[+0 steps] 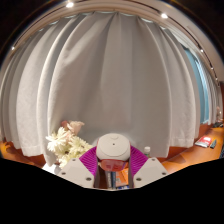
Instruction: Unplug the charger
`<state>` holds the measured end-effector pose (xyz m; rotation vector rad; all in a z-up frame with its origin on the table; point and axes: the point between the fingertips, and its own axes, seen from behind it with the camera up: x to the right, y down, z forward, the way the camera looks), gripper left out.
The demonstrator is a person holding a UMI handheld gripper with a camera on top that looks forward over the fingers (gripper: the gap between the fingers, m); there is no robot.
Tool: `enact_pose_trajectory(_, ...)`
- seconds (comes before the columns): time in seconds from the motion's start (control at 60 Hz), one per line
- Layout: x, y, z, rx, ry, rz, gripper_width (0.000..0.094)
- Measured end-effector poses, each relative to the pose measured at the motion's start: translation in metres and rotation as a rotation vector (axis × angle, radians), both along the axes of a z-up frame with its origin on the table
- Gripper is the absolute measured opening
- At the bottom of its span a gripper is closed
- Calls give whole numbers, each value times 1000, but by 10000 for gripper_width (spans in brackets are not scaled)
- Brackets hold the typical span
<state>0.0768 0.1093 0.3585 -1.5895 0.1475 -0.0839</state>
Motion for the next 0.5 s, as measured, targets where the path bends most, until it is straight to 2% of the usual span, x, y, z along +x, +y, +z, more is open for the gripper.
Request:
enact_pose_trajectory(0.083, 54, -12, 60, 77, -54, -76, 396)
enact_pose_trajectory(0.183, 116, -15, 38, 22, -110, -142, 405)
enact_pose_trajectory(0.25, 159, -22, -4, -65, -151, -190, 407)
enact_pose_trajectory(0.333, 210, -26, -80, -211, -231, -251, 406)
enact_pose_trajectory(0.433, 247, -32, -171, -395, -265, -255, 408)
enact_pose_trajectory(0.5, 257, -34, -226, -489, -257, -225, 408)
